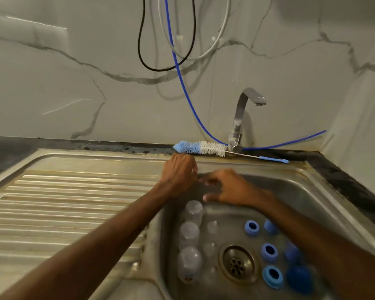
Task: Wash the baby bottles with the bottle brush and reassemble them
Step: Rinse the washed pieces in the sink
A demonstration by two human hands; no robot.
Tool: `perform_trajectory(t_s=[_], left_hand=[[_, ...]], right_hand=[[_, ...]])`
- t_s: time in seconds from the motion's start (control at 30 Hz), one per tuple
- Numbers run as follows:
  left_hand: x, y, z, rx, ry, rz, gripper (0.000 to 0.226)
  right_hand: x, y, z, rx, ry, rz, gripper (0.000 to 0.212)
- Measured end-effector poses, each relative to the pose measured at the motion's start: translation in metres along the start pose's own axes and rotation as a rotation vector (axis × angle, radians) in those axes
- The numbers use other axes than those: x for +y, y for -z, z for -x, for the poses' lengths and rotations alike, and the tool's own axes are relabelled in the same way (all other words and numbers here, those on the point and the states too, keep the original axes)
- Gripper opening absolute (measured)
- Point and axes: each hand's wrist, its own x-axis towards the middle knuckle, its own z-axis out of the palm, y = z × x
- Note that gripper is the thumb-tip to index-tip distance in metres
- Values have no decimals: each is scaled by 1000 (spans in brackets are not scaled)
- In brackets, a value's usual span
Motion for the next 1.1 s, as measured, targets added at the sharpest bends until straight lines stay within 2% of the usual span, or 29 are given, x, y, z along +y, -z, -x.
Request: perform_trajectory(t_s=[0.07,0.13,0.2,0.33,0.43,0.53,0.6,0.67,0.73,0.8,0.87,0.93,1.0,1.1], left_hand=[[2,6,4,-38,30,-1,12],[2,9,8,-47,51,5,9],[2,10,12,-55,65,2,8],[-2,12,17,-91,72,-9,12],[-2,14,21,-105,61,8,15],[-1,14,17,-28,-3,64,22],[7,14,7,25,-52,104,35],[22,16,-8,65,-119,126,47],[45,18,-26,75,-199,134,57],[66,19,-44,59,-307,108,68],[85,16,-63,16,-405,36,76],[93,9,-79,-40,-479,-86,77],[98,0,-92,-73,-539,-248,70],[99,-11,-103,-96,-550,-361,52]], right_hand=[[-20,-17,-1,-216,-16,101,63],[-28,-35,-8,-320,36,240,66],[-31,-47,-17,-383,65,307,59],[-27,-59,-30,-366,40,328,56],[-20,-52,-24,-234,-56,243,51],[-7,-23,-7,-25,-290,9,54],[6,-3,11,160,-412,-213,59],[17,11,30,308,-514,-654,57],[21,22,45,371,-554,-1105,46],[23,31,54,414,-545,-1251,39],[25,34,57,447,-547,-1171,32],[25,31,57,478,-571,-871,29],[26,28,55,507,-552,-564,41],[27,25,54,512,-508,-443,51]])
